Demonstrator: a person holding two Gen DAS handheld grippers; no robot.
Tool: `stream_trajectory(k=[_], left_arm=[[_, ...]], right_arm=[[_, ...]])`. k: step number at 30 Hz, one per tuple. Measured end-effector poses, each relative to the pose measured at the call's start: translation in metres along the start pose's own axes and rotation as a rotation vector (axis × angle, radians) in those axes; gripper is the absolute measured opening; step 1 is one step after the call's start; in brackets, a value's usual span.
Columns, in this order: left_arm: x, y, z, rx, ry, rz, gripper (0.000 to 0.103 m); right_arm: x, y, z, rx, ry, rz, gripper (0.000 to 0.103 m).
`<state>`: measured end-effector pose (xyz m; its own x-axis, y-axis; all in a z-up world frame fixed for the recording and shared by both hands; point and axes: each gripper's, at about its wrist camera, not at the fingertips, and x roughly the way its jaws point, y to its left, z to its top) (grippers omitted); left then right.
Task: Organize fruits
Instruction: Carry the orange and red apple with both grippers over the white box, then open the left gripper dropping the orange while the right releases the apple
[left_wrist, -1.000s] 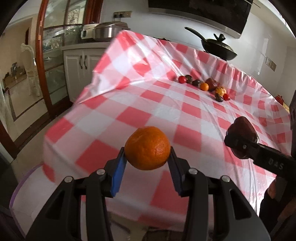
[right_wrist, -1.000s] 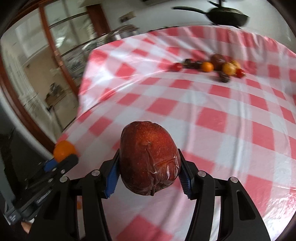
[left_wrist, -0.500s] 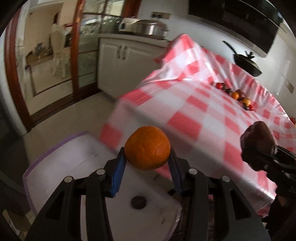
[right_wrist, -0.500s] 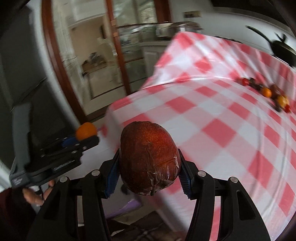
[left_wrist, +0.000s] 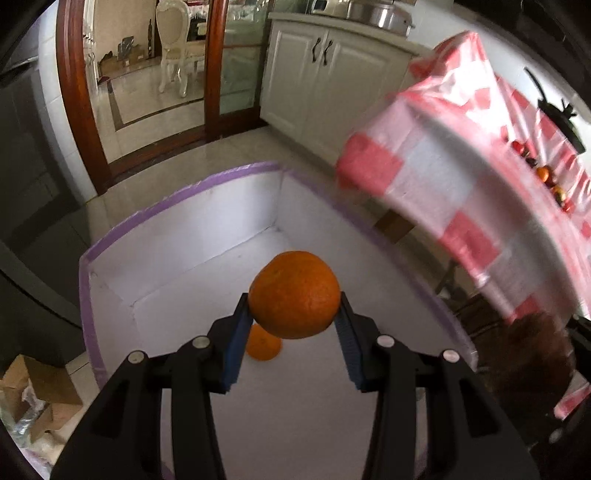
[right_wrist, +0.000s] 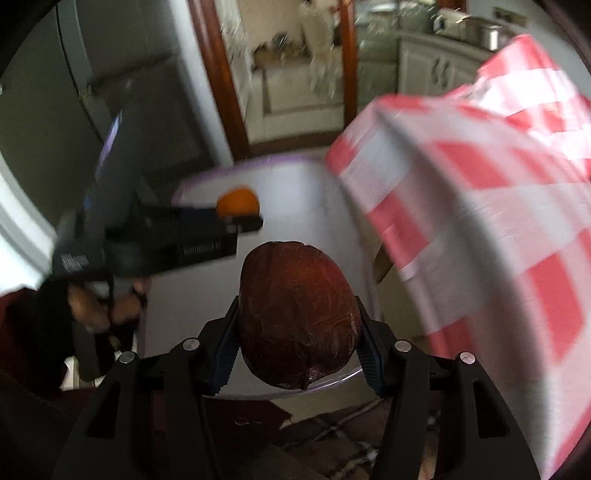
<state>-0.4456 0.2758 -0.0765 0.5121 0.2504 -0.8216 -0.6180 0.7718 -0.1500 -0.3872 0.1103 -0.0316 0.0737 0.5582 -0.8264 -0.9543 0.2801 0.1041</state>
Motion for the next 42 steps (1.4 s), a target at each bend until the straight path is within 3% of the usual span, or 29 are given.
stream_trajectory(k=[12,20,21,24,26,28,32,37,42], left_arm=[[0.062,0.045,-0.012,-0.130,0.245,0.151,0.045],[0.075,0.053,-0.011,-0.169,0.301,0.179,0.047],[0.074,0.053,-0.011,-0.171,0.297,0.181,0.049],[0.068,0.057,-0.010,-0.194,0.276,0.192,0.074],[0.065,0.059,-0.006,-0.212,0.261,0.203,0.078],[0.063,0.062,-0.005,-0.218,0.252,0.199,0.079],[0.039,0.059,0.009,-0.237,0.141,0.203,0.081],[-0.025,0.038,0.041,-0.228,-0.167,0.247,0.099],[-0.075,-0.016,0.067,-0.091,-0.416,0.236,0.102]], right_arm=[[0.103,0.013,-0.005,-0.067,0.275,-0.031,0.056],[0.125,0.028,-0.010,-0.174,0.339,-0.066,0.056],[0.125,0.028,-0.012,-0.182,0.343,-0.075,0.056],[0.122,0.034,-0.012,-0.191,0.325,-0.070,0.058],[0.113,0.039,-0.011,-0.199,0.287,-0.047,0.074],[0.101,0.040,-0.011,-0.212,0.254,-0.037,0.075],[0.068,0.049,-0.004,-0.252,0.144,0.005,0.076],[0.009,0.050,0.008,-0.274,-0.043,-0.003,0.077],[-0.062,0.025,0.022,-0.191,-0.262,-0.094,0.087]])
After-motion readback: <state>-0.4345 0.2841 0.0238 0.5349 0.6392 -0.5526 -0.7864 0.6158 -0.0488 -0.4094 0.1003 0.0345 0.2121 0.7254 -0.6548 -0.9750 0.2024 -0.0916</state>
